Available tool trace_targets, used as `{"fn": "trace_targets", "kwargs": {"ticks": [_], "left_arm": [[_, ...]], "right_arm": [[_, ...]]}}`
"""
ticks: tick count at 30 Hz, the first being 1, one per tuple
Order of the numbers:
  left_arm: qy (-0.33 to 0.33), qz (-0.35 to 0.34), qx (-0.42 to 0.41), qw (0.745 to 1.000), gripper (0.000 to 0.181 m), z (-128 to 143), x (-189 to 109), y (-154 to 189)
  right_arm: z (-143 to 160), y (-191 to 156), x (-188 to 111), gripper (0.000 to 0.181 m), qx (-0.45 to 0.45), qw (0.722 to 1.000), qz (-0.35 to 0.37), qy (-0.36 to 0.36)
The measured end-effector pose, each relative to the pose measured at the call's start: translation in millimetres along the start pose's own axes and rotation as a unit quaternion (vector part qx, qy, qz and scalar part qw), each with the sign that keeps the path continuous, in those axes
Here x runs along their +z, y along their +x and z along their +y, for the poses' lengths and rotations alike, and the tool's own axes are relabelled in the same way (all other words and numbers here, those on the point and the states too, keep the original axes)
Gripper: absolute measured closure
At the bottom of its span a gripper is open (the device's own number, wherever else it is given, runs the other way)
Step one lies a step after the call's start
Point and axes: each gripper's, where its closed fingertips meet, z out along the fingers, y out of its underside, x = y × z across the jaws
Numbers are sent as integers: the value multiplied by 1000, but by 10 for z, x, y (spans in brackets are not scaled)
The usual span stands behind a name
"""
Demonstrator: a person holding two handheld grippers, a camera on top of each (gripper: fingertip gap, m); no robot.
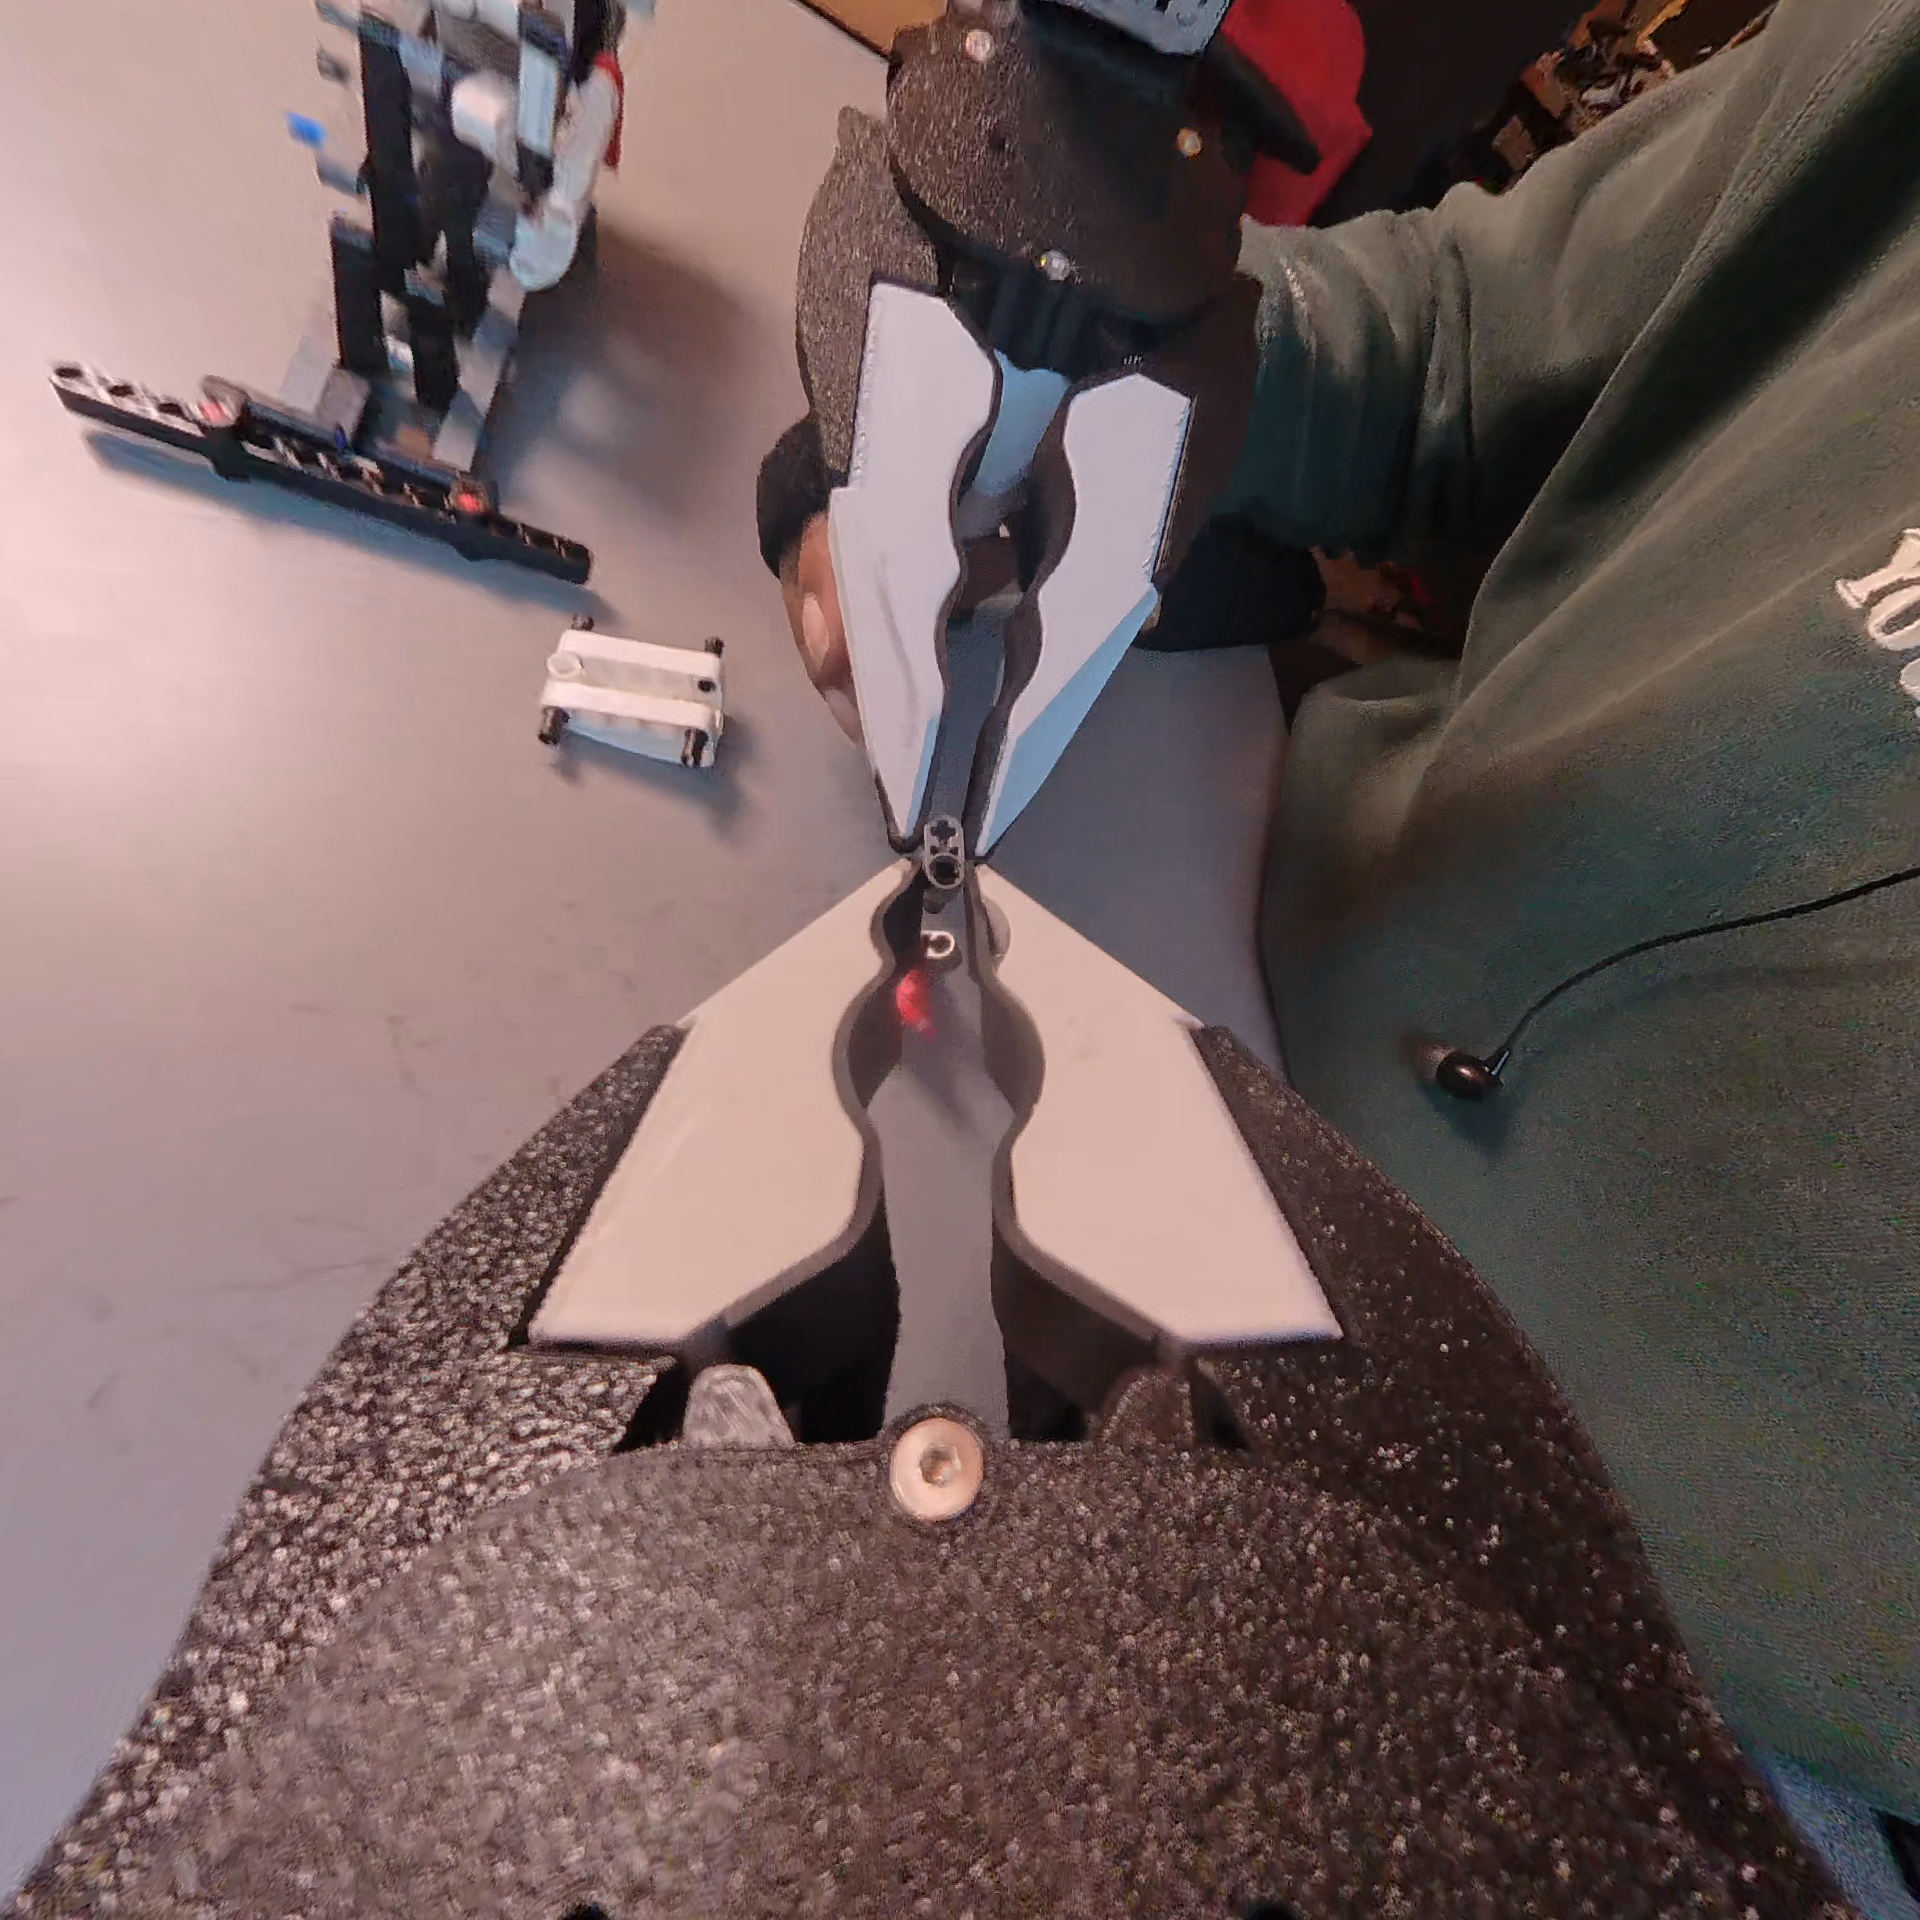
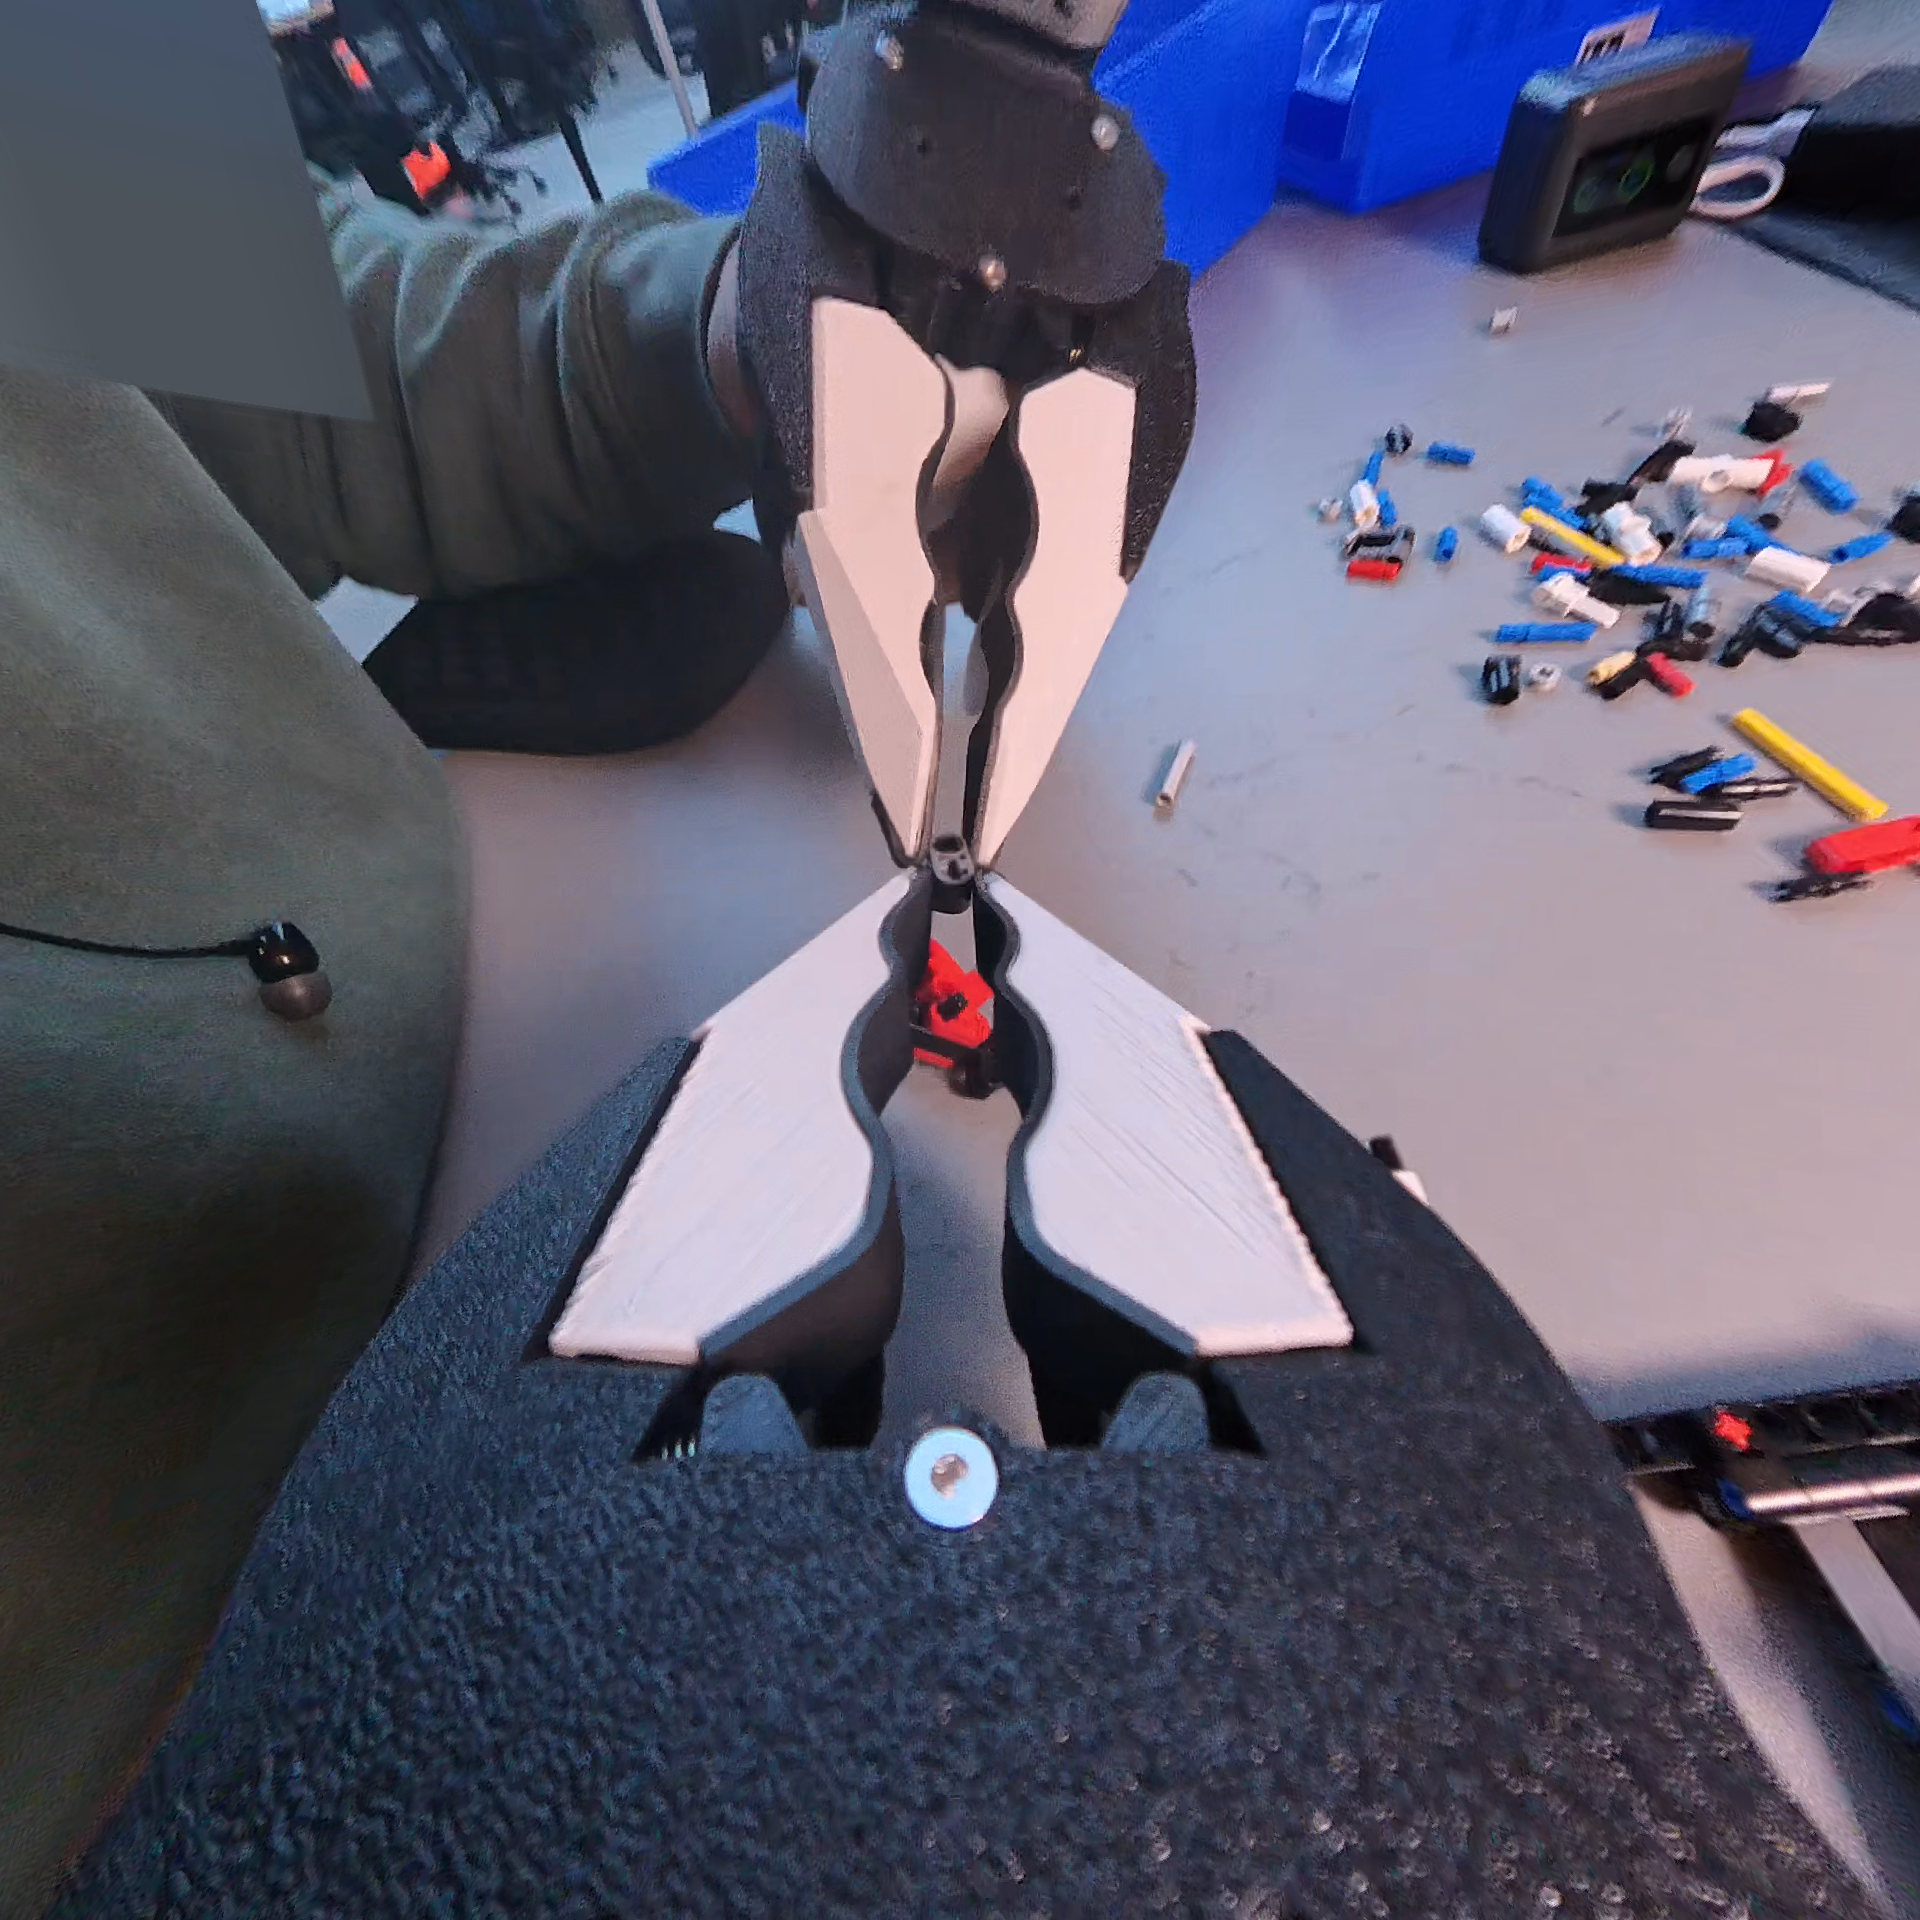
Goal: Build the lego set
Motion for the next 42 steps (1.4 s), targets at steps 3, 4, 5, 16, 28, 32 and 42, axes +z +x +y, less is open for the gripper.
{"fn": "trace_targets", "kwargs": {"ticks": [3,4,5,16,28,32,42], "left_arm": [[-35,21,-58,998,174,152,98,-60],[-38,29,-76,996,174,174,117,-78],[-38,39,-90,994,174,179,125,-88],[-86,94,-127,984,174,220,162,-135],[-106,91,-122,983,174,304,188,-119],[-99,93,-128,982,174,281,174,-106],[-91,88,-145,981,174,295,169,-84]], "right_arm": [[210,-8,53,165,-37,997,0,-61],[245,-26,53,158,-63,995,1,-73],[261,-24,50,156,-89,993,9,-79],[299,-31,57,151,-247,963,51,-99],[403,-43,175,139,-304,941,85,-124],[387,-31,170,140,-321,934,97,-120],[411,-63,182,142,-335,929,98,-120]]}}
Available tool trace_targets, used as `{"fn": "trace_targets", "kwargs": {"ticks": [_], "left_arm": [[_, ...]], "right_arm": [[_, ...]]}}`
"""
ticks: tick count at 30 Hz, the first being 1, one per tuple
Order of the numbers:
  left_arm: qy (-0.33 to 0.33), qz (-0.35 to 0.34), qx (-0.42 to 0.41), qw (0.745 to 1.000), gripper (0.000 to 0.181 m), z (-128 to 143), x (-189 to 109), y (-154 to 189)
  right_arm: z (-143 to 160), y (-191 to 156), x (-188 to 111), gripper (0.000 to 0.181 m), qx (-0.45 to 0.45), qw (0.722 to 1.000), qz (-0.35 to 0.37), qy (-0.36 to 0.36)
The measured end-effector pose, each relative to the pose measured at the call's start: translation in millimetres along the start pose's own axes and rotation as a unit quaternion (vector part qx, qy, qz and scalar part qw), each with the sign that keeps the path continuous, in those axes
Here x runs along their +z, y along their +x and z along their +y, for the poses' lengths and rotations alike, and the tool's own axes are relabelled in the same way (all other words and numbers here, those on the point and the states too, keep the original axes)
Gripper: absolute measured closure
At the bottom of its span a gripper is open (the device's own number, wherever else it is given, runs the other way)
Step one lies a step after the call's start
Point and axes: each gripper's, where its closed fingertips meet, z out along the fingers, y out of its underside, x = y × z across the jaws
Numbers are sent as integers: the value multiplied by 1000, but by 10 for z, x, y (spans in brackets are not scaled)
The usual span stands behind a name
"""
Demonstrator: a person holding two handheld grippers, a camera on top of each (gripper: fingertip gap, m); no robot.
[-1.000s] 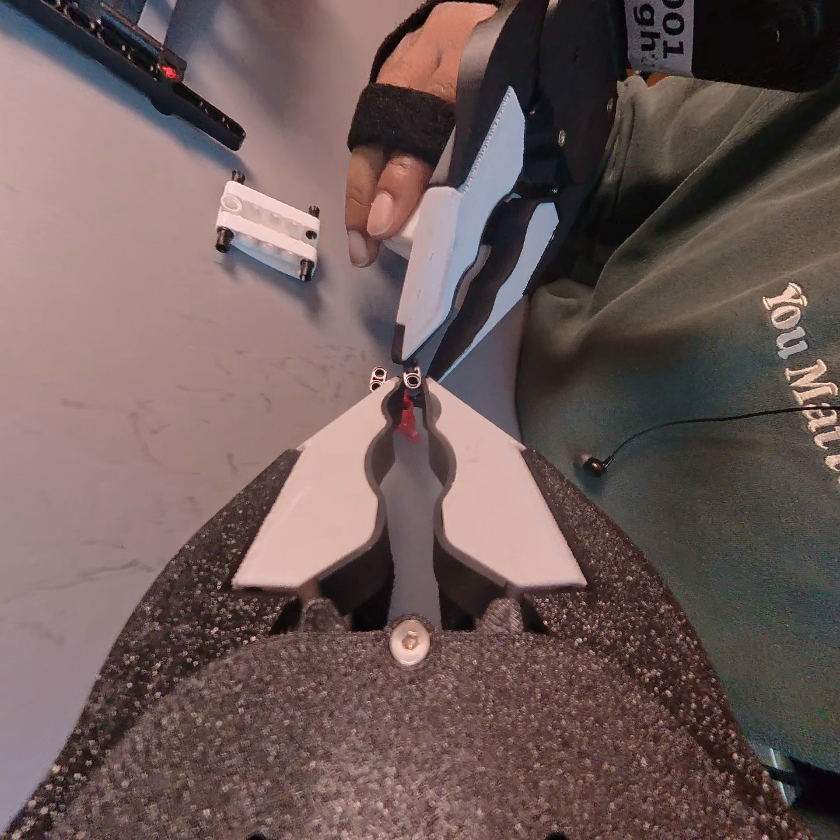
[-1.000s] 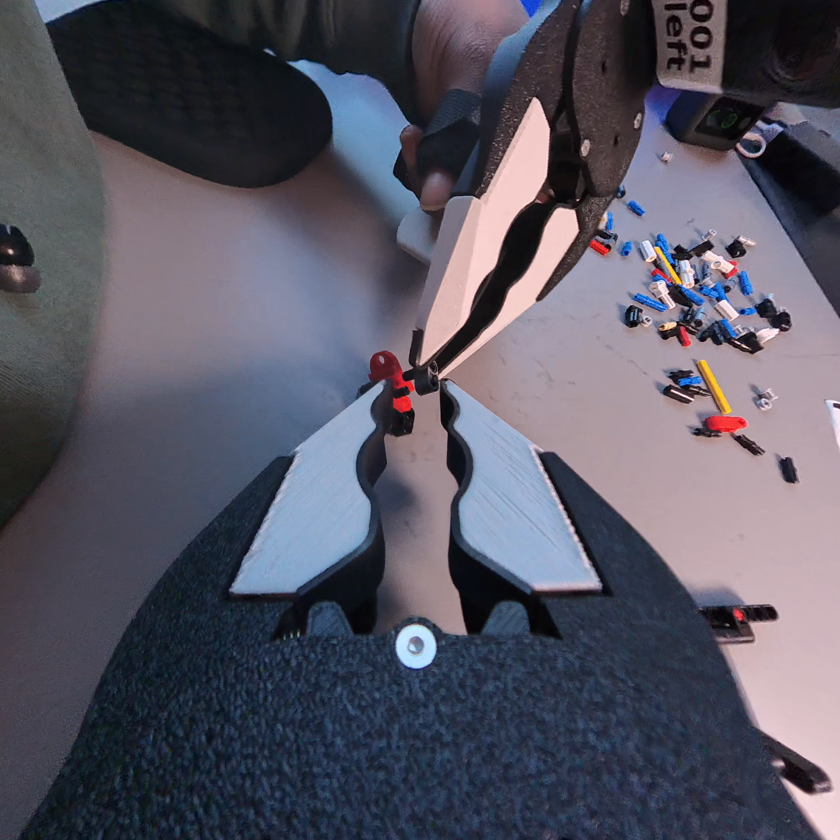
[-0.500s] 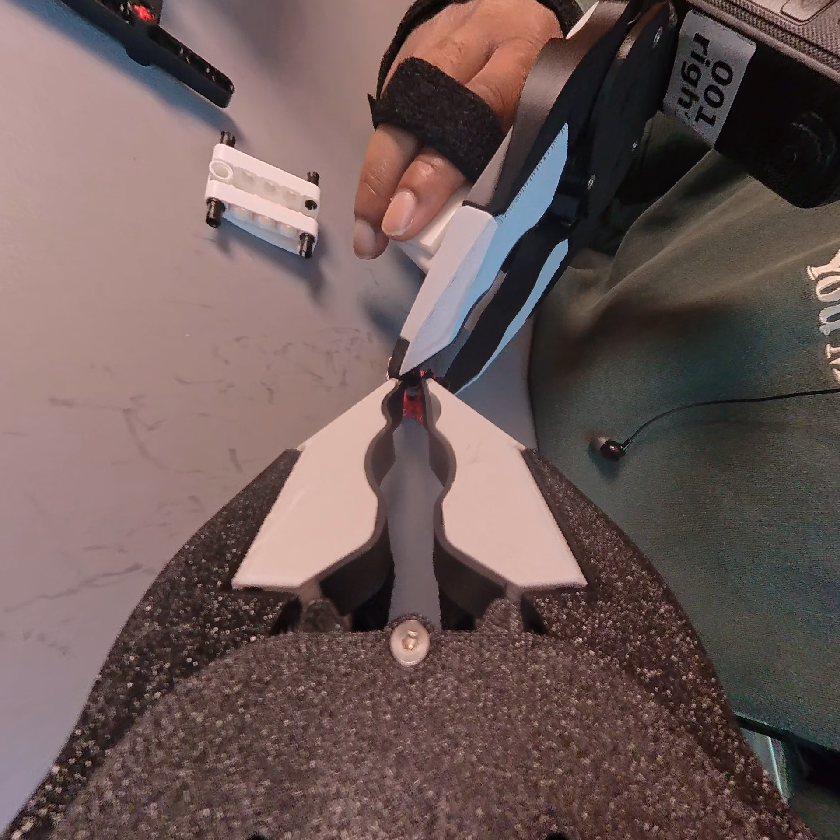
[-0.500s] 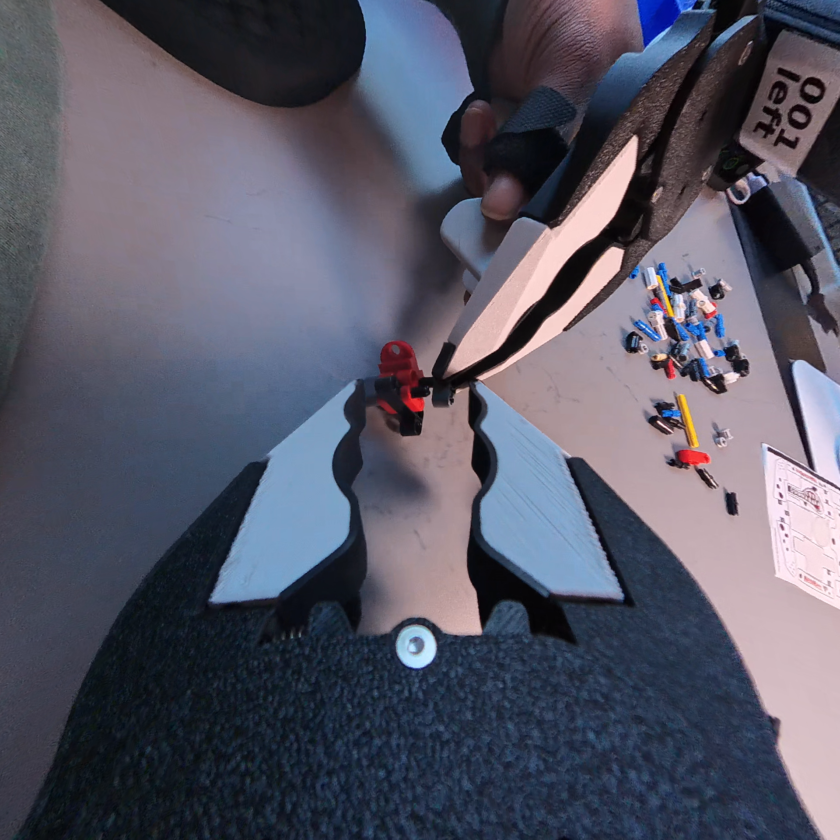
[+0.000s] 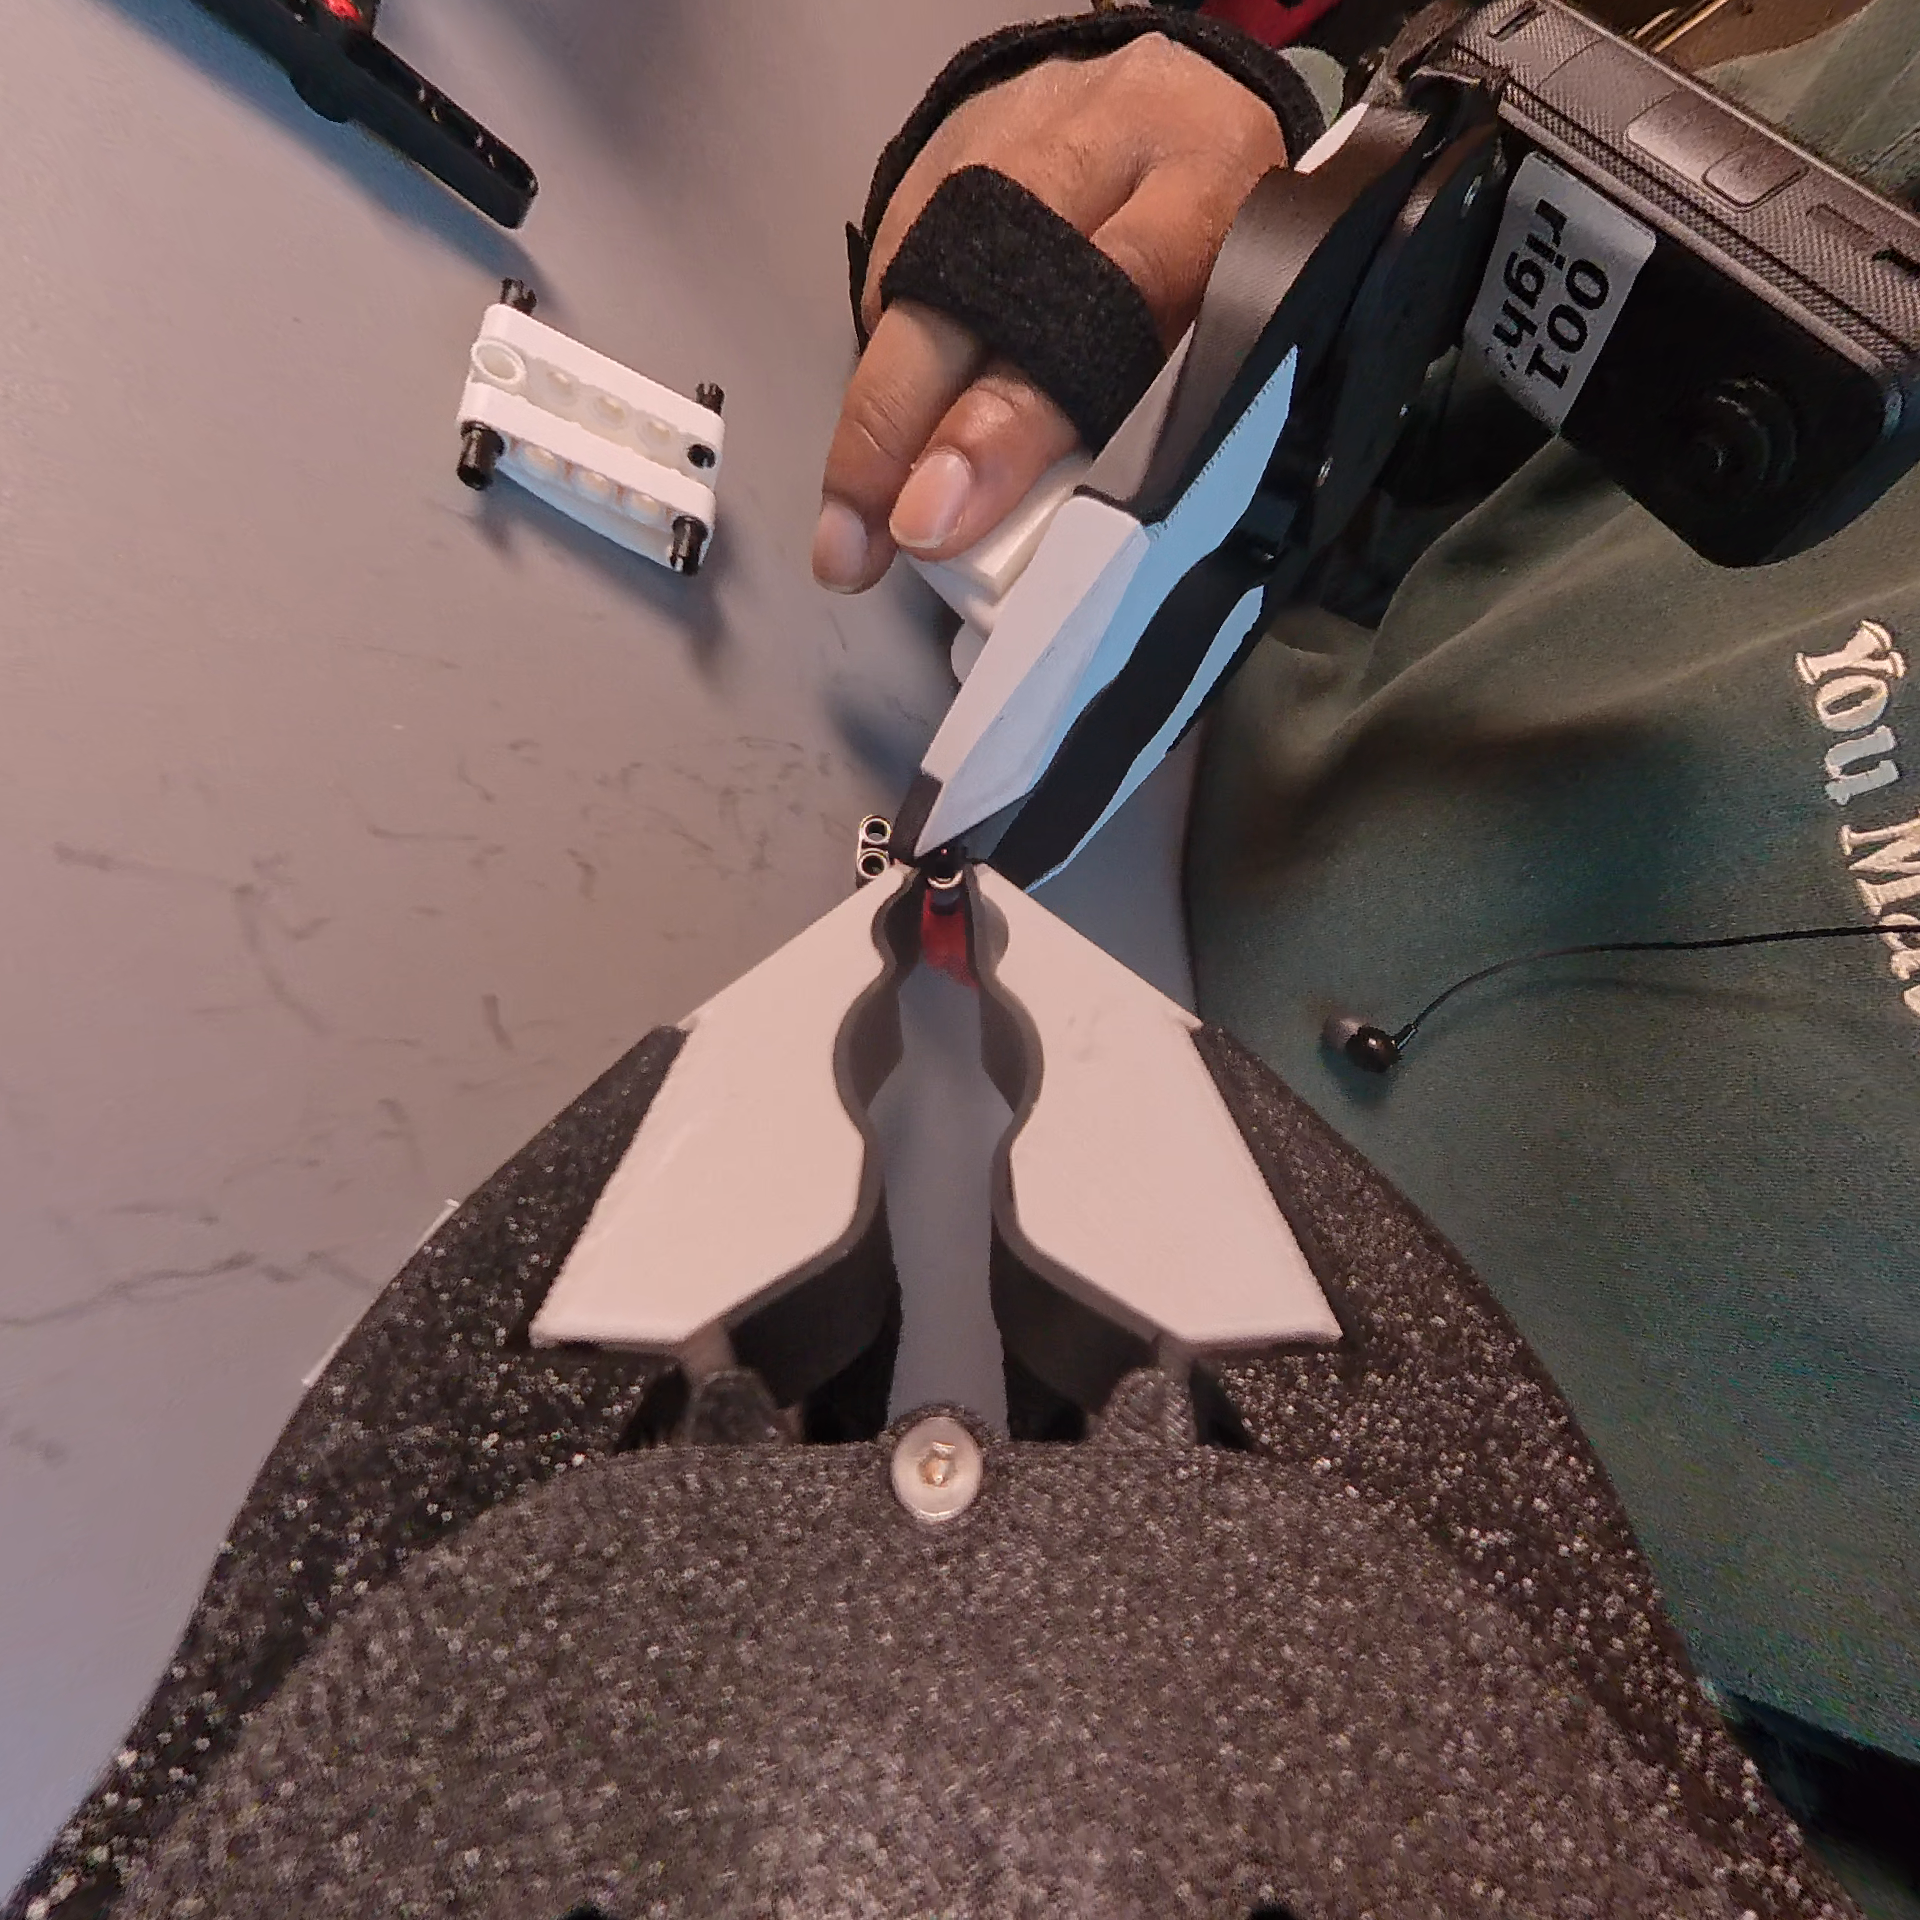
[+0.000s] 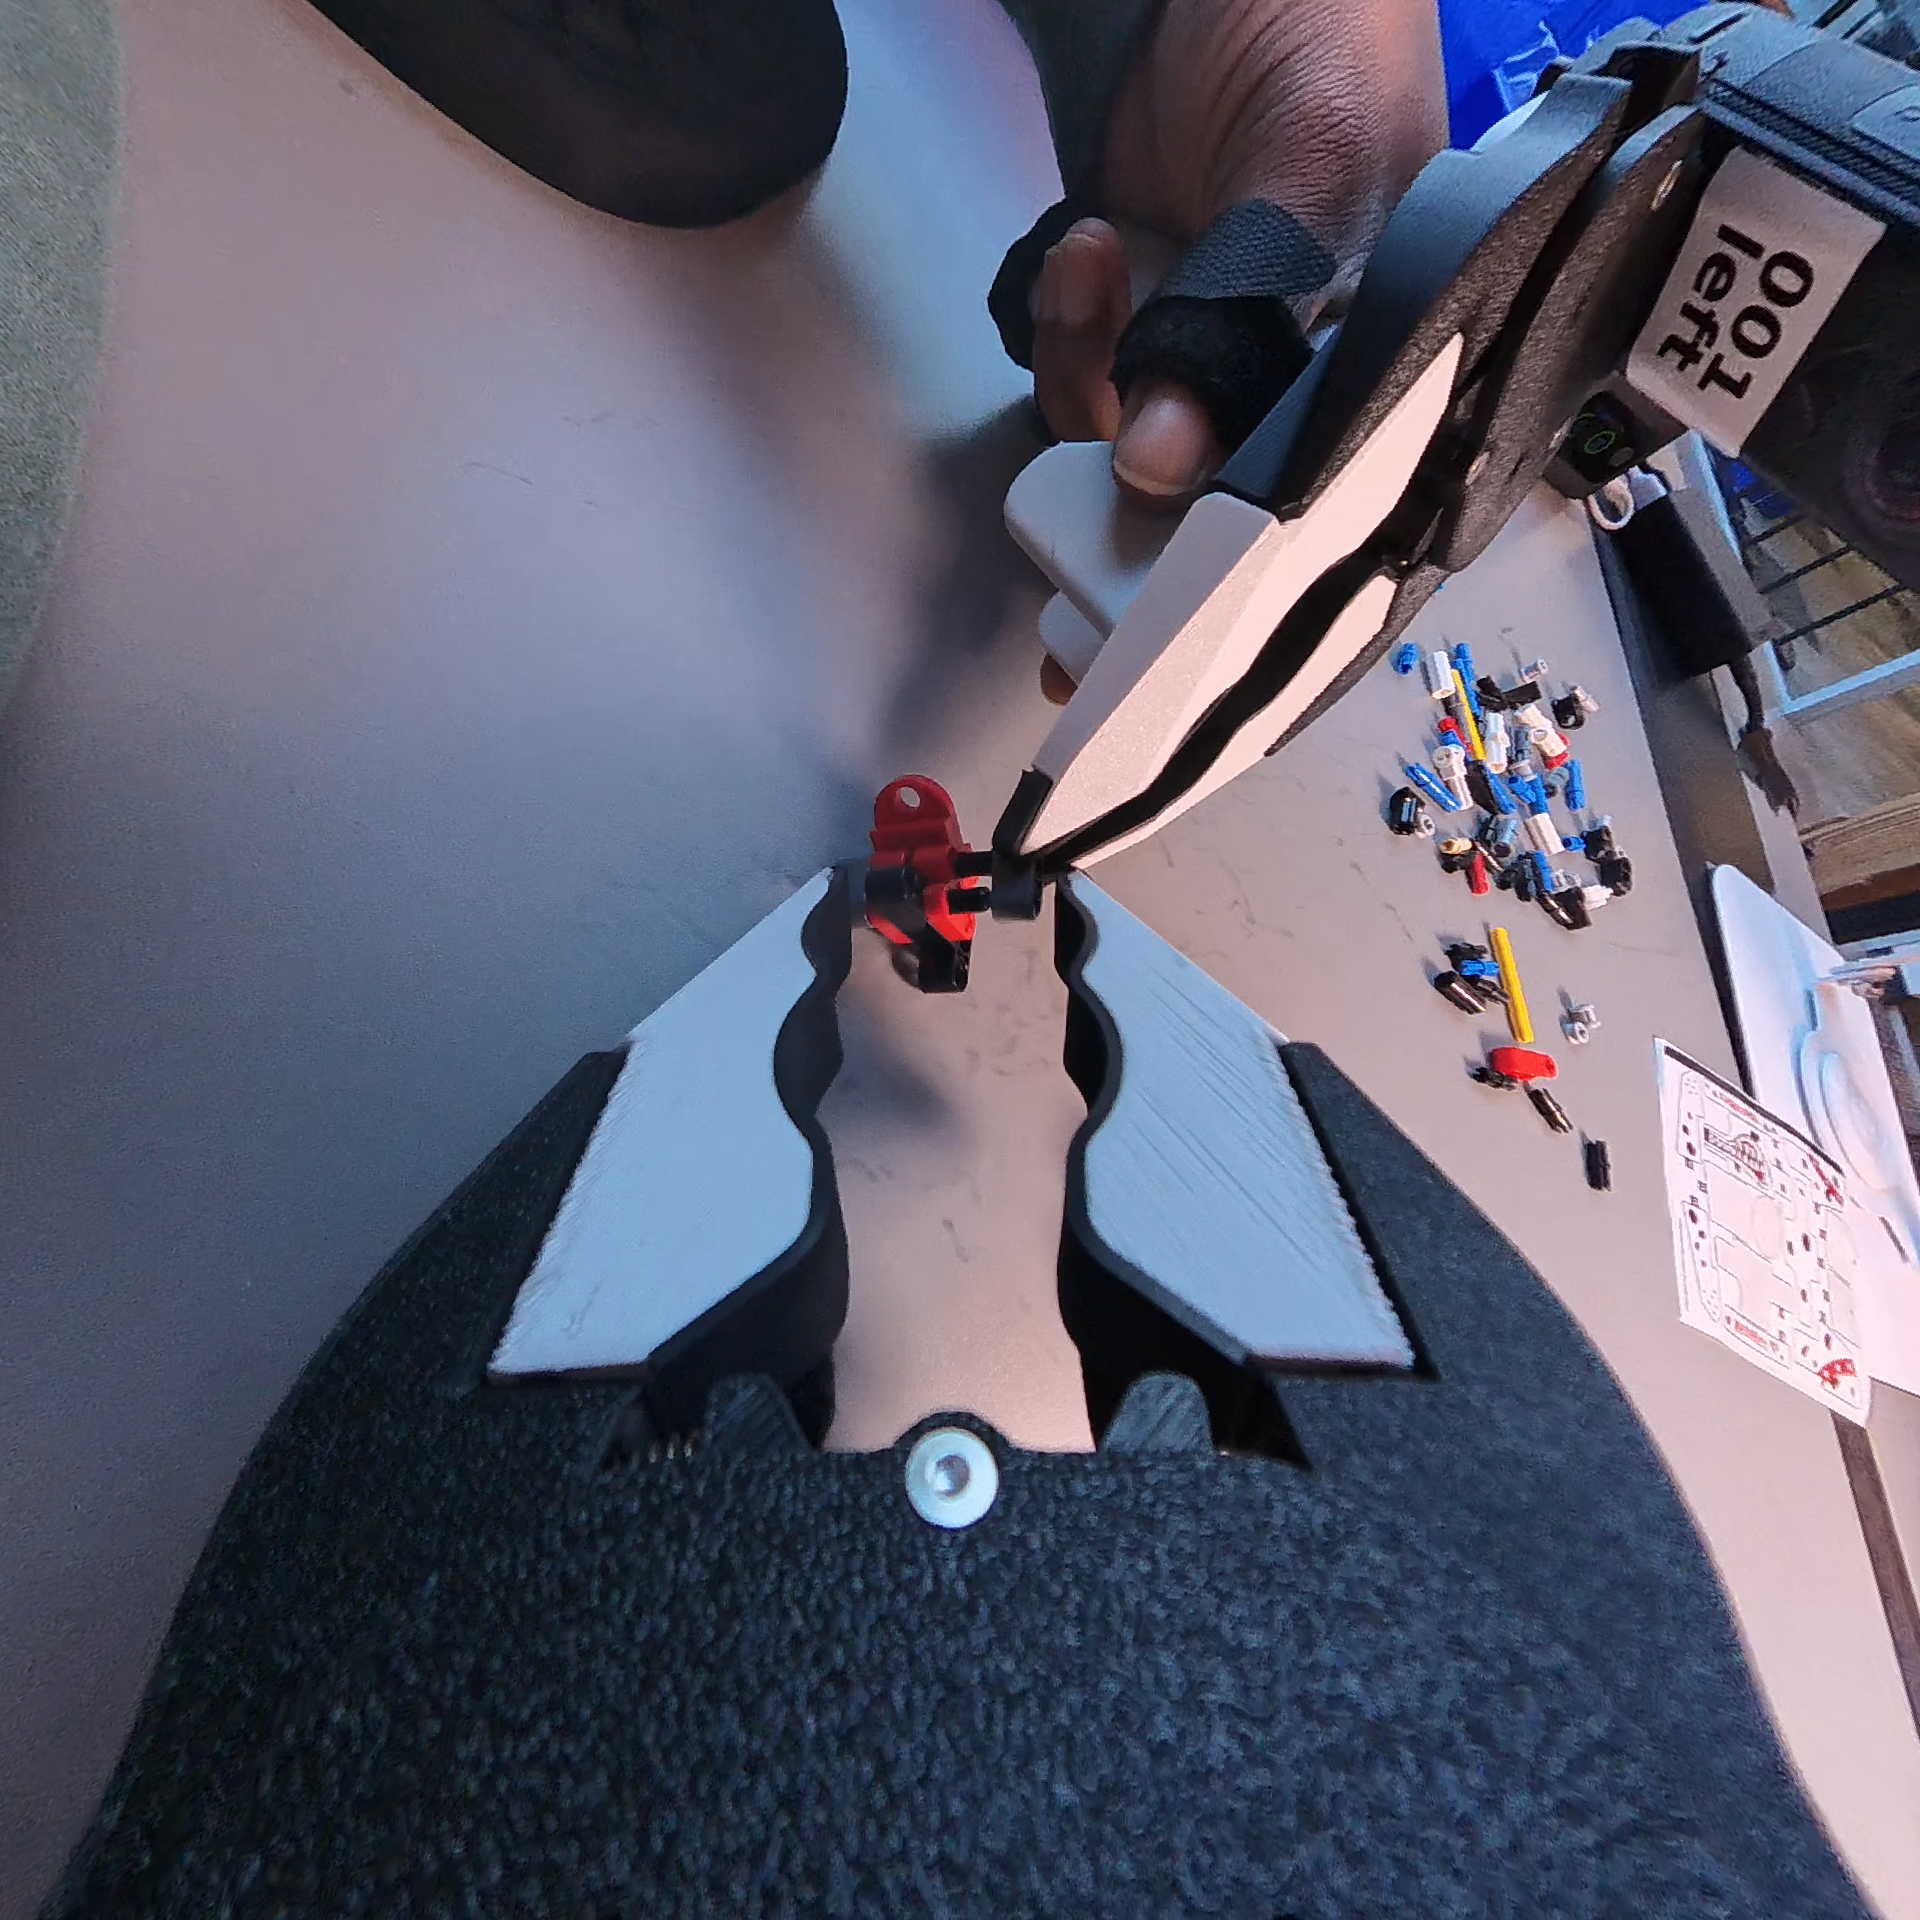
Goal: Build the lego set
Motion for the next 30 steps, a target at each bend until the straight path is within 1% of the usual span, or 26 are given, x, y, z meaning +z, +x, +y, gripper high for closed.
{"fn": "trace_targets", "kwargs": {"ticks": [3,5,12,25,30], "left_arm": [[3,-3,-1,1000,174,0,-2,4],[5,-3,-2,1000,174,2,1,12],[5,0,-1,1000,174,13,-1,19],[-35,39,5,999,174,28,6,27],[-60,51,27,997,174,32,10,25]], "right_arm": [[-4,5,-2,144,-3,1000,5,1],[-9,15,-7,148,-7,1000,9,3],[-14,5,-6,149,-3,1000,5,7],[-16,-7,-12,150,-12,1000,0,13],[-11,-9,-17,150,-12,1000,-5,15]]}}
